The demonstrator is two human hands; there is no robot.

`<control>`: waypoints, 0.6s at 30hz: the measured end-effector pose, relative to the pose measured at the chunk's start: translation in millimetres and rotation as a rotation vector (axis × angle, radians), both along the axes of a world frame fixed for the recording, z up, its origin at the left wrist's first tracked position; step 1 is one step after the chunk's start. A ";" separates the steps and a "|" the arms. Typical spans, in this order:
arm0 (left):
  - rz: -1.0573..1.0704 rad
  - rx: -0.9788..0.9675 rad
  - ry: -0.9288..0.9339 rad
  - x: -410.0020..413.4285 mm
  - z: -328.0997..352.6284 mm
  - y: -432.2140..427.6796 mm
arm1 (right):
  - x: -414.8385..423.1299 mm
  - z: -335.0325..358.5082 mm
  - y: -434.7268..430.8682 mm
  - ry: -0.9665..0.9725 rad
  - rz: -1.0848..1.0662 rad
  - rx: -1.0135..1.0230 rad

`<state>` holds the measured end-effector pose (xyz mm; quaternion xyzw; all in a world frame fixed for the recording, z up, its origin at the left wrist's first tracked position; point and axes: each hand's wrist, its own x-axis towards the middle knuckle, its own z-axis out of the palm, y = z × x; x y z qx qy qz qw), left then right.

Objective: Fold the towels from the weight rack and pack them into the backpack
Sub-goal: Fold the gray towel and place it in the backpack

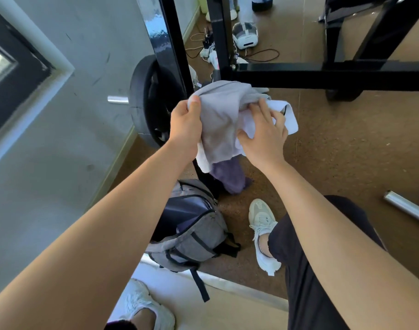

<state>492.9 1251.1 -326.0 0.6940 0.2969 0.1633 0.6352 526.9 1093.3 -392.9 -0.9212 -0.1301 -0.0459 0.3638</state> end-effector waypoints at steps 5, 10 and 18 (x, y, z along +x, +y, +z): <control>0.184 -0.111 -0.039 -4.0 23.5 25.0 | 1.5 -3.2 1.2 -0.032 0.015 -0.160; 0.097 -0.123 -0.070 -47.2 41.7 31.2 | 1.2 -5.6 1.3 -0.030 0.023 -0.220; 0.116 -0.131 -0.029 -147.1 35.2 40.7 | -2.2 -1.3 3.8 0.011 0.021 -0.235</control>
